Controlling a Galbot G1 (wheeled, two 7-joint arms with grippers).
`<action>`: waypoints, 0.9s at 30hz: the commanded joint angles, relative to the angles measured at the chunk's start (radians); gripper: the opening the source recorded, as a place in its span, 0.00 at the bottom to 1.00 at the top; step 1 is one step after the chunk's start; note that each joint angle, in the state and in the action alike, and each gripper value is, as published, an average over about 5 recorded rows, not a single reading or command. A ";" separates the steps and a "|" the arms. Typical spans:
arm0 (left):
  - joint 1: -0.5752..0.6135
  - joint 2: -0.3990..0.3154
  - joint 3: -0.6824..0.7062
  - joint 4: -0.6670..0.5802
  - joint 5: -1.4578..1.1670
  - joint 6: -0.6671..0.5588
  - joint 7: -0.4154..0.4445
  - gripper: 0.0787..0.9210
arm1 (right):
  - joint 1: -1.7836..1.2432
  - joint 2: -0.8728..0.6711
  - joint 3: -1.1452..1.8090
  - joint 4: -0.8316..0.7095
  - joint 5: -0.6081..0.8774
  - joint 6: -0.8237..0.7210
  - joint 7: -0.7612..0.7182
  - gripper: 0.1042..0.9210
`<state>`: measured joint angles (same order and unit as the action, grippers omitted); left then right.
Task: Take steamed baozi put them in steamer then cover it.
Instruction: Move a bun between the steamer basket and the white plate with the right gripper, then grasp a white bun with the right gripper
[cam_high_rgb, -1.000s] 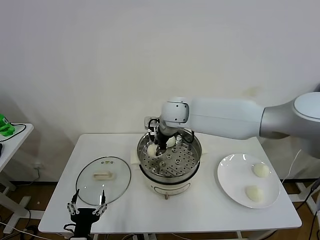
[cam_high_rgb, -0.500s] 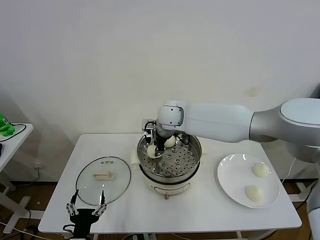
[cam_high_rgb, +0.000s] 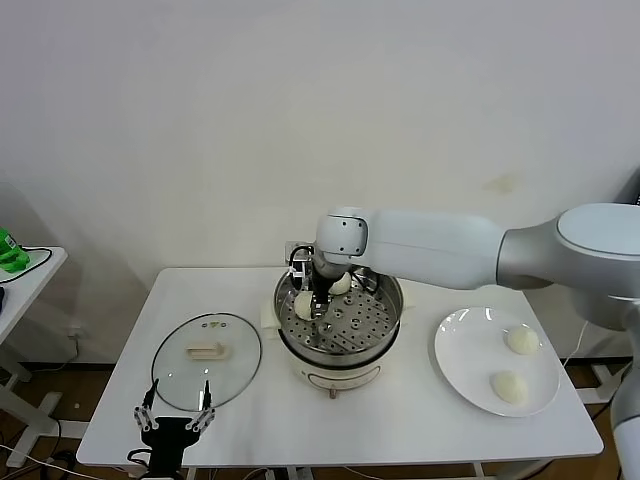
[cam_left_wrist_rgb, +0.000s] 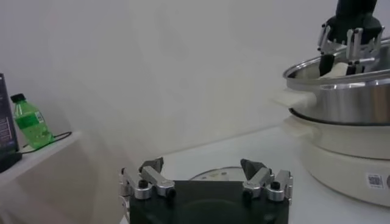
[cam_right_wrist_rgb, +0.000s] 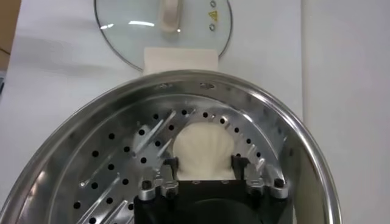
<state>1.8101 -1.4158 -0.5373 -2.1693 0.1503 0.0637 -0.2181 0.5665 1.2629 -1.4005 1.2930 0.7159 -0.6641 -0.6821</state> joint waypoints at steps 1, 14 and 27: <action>0.000 0.002 0.003 -0.002 0.002 0.002 0.000 0.88 | 0.034 -0.059 0.008 0.064 0.012 -0.005 0.010 0.85; 0.024 0.026 0.009 -0.015 0.000 -0.002 0.001 0.88 | 0.284 -0.496 -0.071 0.250 -0.233 0.135 -0.173 0.88; 0.038 0.026 0.032 -0.012 0.021 -0.006 0.001 0.88 | 0.239 -0.917 -0.185 0.326 -0.754 0.479 -0.448 0.88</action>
<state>1.8419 -1.3880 -0.5107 -2.1846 0.1625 0.0581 -0.2173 0.8137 0.6169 -1.5270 1.5651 0.2787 -0.3711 -0.9718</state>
